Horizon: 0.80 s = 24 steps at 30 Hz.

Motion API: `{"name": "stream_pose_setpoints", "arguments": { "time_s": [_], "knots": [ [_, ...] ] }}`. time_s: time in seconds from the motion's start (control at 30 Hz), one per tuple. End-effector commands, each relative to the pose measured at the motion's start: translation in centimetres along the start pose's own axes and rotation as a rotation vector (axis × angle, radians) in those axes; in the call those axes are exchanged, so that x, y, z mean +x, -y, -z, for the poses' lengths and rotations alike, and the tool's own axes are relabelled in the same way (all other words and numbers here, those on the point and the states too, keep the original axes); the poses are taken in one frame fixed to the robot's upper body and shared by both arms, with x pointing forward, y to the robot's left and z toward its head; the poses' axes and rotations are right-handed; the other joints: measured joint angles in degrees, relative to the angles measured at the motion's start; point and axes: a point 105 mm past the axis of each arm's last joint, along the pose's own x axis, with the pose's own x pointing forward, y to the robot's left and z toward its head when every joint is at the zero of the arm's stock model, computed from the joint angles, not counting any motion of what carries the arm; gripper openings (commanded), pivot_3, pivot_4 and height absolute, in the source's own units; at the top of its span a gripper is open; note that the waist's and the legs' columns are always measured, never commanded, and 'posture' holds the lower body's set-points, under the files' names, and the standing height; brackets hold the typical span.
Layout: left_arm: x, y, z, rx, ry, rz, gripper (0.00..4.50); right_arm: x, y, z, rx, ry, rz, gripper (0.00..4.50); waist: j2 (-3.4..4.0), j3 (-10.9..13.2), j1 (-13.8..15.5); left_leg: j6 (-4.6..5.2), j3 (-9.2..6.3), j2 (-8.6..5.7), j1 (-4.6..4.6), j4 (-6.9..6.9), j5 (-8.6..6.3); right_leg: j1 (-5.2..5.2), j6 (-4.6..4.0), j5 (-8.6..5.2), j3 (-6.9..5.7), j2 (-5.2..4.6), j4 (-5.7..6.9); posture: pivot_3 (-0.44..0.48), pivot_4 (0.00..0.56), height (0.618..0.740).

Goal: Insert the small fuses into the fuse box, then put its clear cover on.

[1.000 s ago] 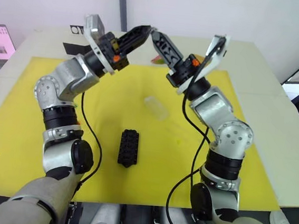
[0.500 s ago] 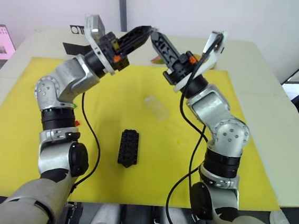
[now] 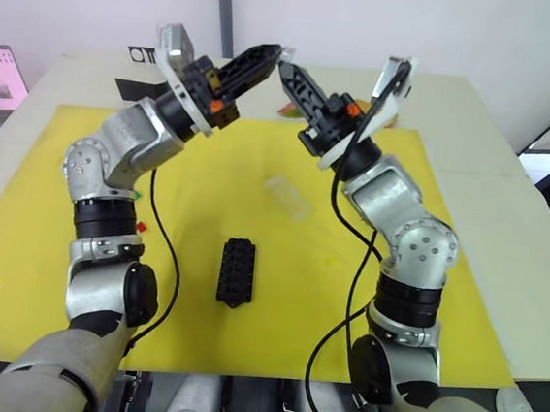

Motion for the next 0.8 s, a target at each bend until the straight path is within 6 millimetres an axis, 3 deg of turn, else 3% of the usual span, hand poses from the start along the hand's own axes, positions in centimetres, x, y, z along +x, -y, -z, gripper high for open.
{"name": "stream_pose_setpoints", "arguments": {
  "time_s": [0.03, 0.37, 0.47, 0.57, 0.8],
  "knots": [
    [0.10, 0.94, 0.11, 0.022, -0.013, 0.035, 0.00, 0.39, -1.86, -1.47, -0.009, 0.053, -0.075, 0.05, 0.00, 0.0, 0.0, 0.00, 0.00, 0.00, 0.00, 0.00, 0.00, 0.00, 0.00, 0.00, 0.00, 0.00, 0.00, 0.000, 0.150, 0.740],
    [0.00, 1.03, 0.12, 0.027, -0.016, 0.040, 0.00, 0.45, -1.67, -1.64, -0.026, 0.052, -0.060, 0.05, 0.00, 0.0, 0.0, 0.01, 0.00, 0.00, 0.00, 0.00, 0.00, 0.00, 0.00, 0.00, 0.00, 0.00, -0.01, 0.000, 0.150, 0.740],
    [0.00, 1.04, 0.14, 0.026, -0.015, 0.043, 0.00, 0.45, -1.65, -1.64, -0.028, 0.053, -0.059, 0.94, 0.00, 0.0, 0.0, 0.01, 0.00, 0.00, 0.00, 0.00, 0.00, 0.00, 0.00, 0.00, 0.00, 0.00, -0.01, 0.000, 0.150, 0.740],
    [-0.01, 1.22, 0.25, 0.029, -0.018, 0.049, 0.00, 0.38, -1.77, -1.67, -0.023, 0.046, -0.065, 2.40, 0.00, 0.0, 0.0, 0.01, 0.00, 0.00, 0.00, 0.00, 0.00, 0.00, 0.00, 0.00, 0.00, 0.00, -0.01, 0.000, 0.150, 0.740],
    [0.08, 1.45, 0.15, 0.032, -0.012, 0.057, 0.00, 0.32, -1.63, -1.52, -0.019, 0.036, -0.062, 2.40, 0.01, 0.0, 0.0, 0.01, 0.00, 0.00, -0.01, -0.01, 0.00, 0.00, 0.00, 0.00, 0.00, 0.00, -0.03, 0.000, 0.150, 0.740]
  ]
}}
